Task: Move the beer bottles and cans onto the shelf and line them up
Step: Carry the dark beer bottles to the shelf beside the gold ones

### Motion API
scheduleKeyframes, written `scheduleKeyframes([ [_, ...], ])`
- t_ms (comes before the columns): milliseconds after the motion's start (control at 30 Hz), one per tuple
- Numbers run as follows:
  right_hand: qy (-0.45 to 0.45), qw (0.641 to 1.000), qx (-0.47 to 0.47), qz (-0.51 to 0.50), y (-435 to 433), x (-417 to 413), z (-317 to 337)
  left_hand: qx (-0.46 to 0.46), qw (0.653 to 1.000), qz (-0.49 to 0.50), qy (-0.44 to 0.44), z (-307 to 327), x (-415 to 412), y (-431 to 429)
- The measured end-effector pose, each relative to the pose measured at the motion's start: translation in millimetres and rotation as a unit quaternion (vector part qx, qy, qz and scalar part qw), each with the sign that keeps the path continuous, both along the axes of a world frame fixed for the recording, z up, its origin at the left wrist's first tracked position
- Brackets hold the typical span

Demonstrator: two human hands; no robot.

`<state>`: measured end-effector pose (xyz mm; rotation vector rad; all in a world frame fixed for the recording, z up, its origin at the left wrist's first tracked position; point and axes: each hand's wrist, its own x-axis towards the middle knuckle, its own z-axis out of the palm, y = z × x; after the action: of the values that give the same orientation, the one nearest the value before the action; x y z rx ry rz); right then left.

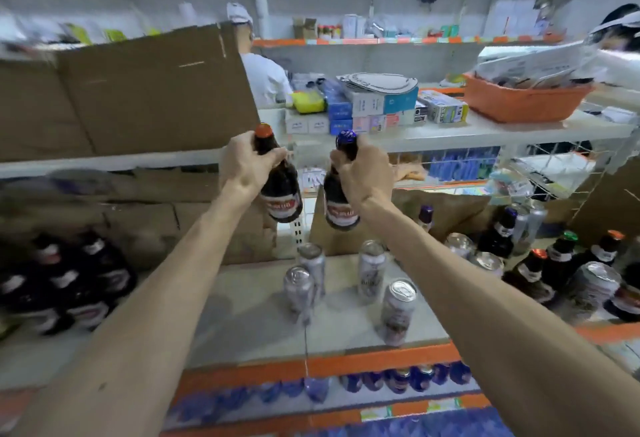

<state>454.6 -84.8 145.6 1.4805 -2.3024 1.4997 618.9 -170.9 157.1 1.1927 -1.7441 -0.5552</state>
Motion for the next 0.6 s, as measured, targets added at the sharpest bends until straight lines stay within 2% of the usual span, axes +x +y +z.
scheduleKeyframes([
  [333, -0.030, 0.988, 0.050, 0.141, -82.7, 217.3, -36.2, 0.073, 0.987, 0.127, -0.070, -32.4, 261.5, -33.0],
  [467, -0.039, 0.980, 0.101, 0.165, -120.3, 320.3, -78.6, 0.110, 0.984, 0.116, -0.083, -67.9, 371.6, -60.5],
  [600, -0.078, 0.971, 0.172, 0.146, -148.0, 402.9, -128.9, 0.156, 0.983, 0.058, -0.082, -100.9, 457.9, -91.5],
])
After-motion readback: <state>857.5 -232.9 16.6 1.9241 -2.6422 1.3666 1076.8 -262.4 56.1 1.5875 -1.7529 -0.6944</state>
